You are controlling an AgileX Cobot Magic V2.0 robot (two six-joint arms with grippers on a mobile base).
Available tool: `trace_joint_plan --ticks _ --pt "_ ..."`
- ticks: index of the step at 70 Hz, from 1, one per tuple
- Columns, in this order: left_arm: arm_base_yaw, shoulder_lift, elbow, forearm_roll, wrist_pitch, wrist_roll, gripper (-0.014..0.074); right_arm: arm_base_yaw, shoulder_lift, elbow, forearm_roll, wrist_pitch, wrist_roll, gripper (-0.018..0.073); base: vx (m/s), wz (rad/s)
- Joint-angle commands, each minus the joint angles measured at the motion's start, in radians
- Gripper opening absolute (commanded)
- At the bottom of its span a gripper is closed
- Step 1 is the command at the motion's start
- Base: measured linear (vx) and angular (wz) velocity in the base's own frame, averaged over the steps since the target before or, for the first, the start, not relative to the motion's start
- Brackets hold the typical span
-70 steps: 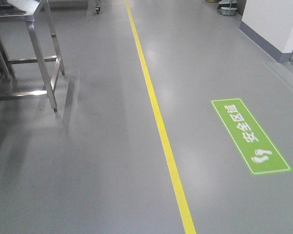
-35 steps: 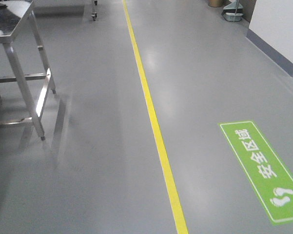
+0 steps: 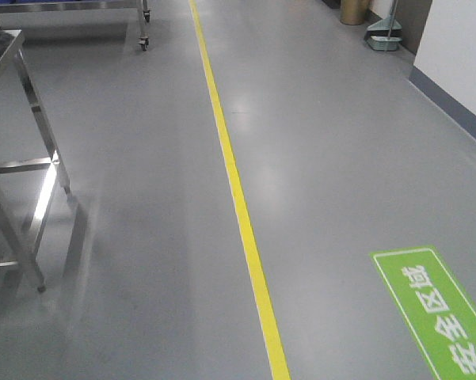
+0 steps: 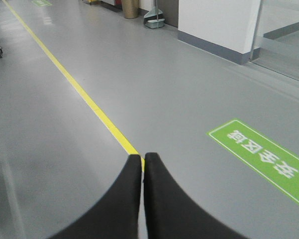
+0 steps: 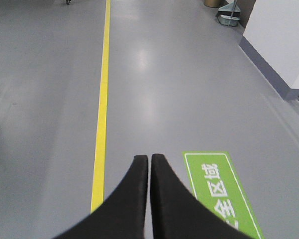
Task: Move and align brake pads A on conveyor
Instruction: 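Drive along the yellow floor line with both grippers empty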
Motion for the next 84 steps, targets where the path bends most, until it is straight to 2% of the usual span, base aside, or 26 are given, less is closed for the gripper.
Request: trace_joint_plan --ticks 1,84 --pt "-0.006 0.015 -0.022 -0.019 -0.067 -0.003 -0.0006 0.000 0.013 -0.025 -0.018 -0.069 -0.003 -0.0001 0.62 0.03" --pt "-0.006 0.014 -0.022 -0.019 -0.067 -0.003 -0.0006 0.000 0.013 -0.025 -0.018 -0.069 -0.003 -0.0001 0.58 0.04"
